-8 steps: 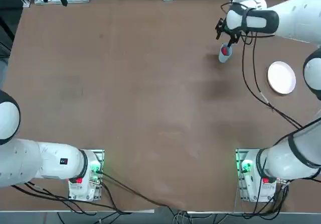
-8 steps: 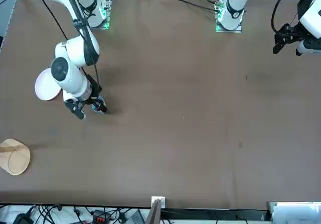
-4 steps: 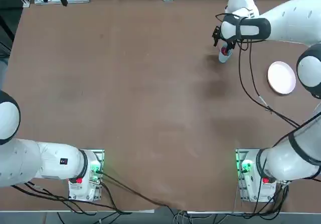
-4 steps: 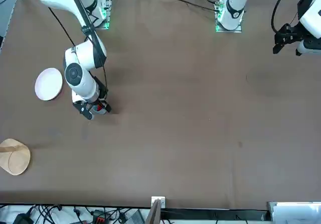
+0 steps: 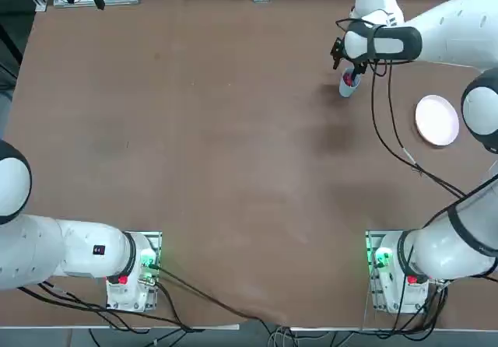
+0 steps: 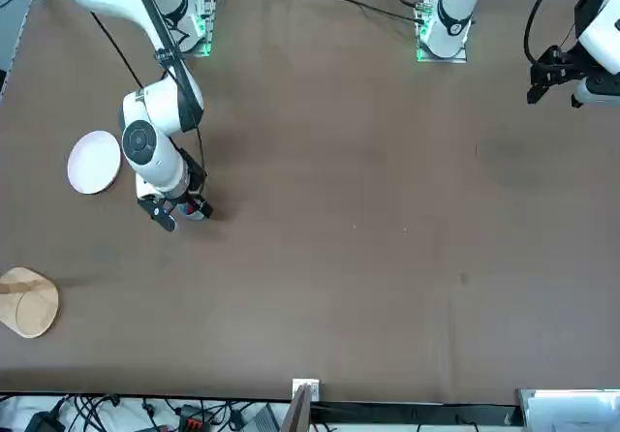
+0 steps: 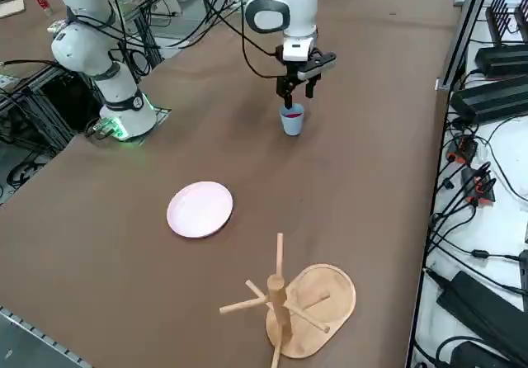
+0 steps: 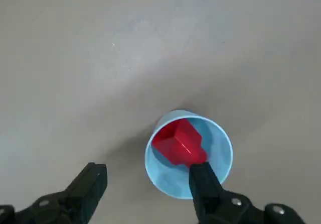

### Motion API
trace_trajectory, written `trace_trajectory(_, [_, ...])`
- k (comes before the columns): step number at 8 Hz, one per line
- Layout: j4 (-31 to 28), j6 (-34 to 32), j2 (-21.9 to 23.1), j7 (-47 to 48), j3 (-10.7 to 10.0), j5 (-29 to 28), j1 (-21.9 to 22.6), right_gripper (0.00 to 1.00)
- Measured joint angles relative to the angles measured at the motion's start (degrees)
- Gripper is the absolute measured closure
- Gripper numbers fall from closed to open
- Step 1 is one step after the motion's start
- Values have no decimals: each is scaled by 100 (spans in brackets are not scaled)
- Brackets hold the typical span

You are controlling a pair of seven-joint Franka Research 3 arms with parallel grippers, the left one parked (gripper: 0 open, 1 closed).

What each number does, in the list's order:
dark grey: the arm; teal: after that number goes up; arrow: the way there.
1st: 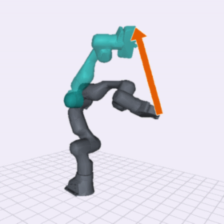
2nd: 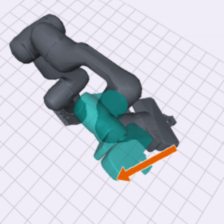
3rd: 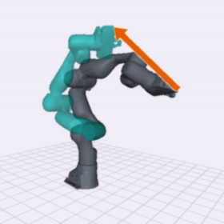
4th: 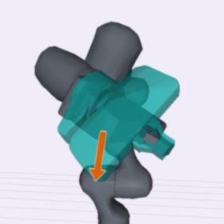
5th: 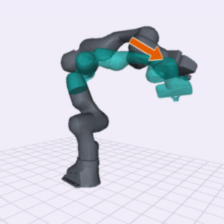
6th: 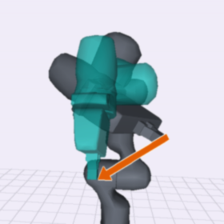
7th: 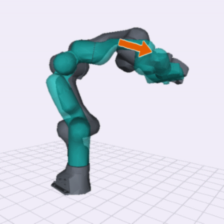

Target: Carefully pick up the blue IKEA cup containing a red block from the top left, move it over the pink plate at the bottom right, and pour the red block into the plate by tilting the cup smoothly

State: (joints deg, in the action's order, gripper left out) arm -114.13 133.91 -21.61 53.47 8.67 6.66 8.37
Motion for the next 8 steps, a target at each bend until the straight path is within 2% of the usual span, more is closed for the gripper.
trace_trajectory(4, [-8,32,-93,-1,0,53,2,1])
trace_trajectory(7, [-8,44,-168,-1,0,57,4,7])
trace_trajectory(8, [-8,44,-169,-1,0,57,4,14])
